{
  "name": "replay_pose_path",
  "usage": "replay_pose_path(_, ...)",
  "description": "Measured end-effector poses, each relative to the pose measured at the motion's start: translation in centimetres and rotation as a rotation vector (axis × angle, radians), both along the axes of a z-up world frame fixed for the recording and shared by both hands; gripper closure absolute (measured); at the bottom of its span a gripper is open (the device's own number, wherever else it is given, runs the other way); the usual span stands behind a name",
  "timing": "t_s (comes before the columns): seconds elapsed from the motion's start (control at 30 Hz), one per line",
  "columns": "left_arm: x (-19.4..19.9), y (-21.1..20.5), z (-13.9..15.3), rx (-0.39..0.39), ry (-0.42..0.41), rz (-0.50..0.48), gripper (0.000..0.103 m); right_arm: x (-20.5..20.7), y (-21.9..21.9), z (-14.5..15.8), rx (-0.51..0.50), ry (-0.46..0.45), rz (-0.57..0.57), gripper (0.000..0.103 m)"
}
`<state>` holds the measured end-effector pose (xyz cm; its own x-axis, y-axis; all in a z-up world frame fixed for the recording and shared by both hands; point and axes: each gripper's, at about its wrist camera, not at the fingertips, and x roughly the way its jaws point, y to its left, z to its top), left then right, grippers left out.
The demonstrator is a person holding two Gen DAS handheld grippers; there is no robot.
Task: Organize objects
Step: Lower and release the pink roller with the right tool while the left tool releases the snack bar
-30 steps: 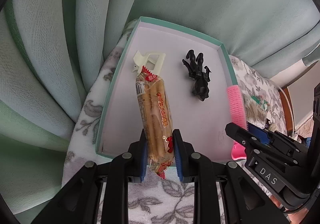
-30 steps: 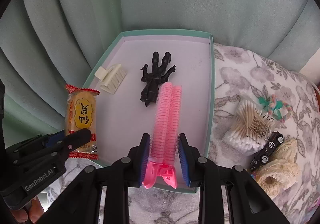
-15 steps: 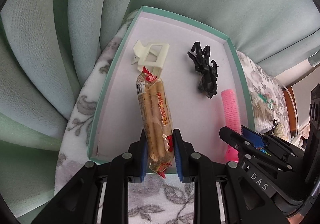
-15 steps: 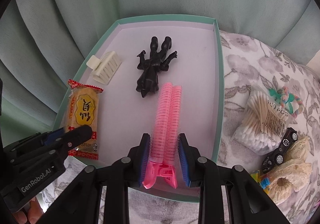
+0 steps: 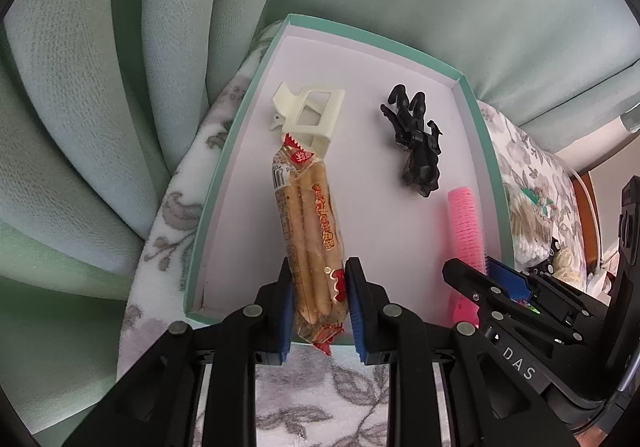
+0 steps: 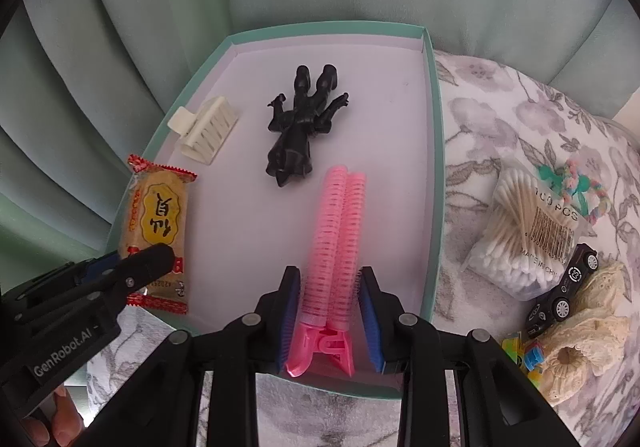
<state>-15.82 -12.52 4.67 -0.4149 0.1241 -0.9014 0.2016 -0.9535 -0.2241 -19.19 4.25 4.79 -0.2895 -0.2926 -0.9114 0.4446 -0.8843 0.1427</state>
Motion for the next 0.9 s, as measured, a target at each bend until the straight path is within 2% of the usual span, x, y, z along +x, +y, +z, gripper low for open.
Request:
replay_pose_path(0.1,0.3,0.0,0.4,-0.001,0.004,0.004,0.079,0.0,0.1,0.1,0.0,-0.013,0.001,0.07)
replay_pose_path(0.33,1.5,0.3,1.9,-0.018,0.022,0.011,0.077,0.4,0.7,1.5,-0.016,-0.005,-0.001,0.061)
replay_pose_path(0.7,2.8,0.4,5.5,-0.064,0.093,0.037,0.077,1.7,2.1,5.4,-0.045,0.07,-0.001,0.061)
replay_pose_path(0.8,2.3,0.4,5.9,-0.09,0.096,0.052,0.07,2.2,2.6,6.0,-0.048,0.084,-0.007,0.06)
replay_pose_path(0.9,1.9,0.1,5.3,-0.111,0.093,0.064,0.065,2.5,3.2,6.3,-0.056,0.094,-0.015,0.045)
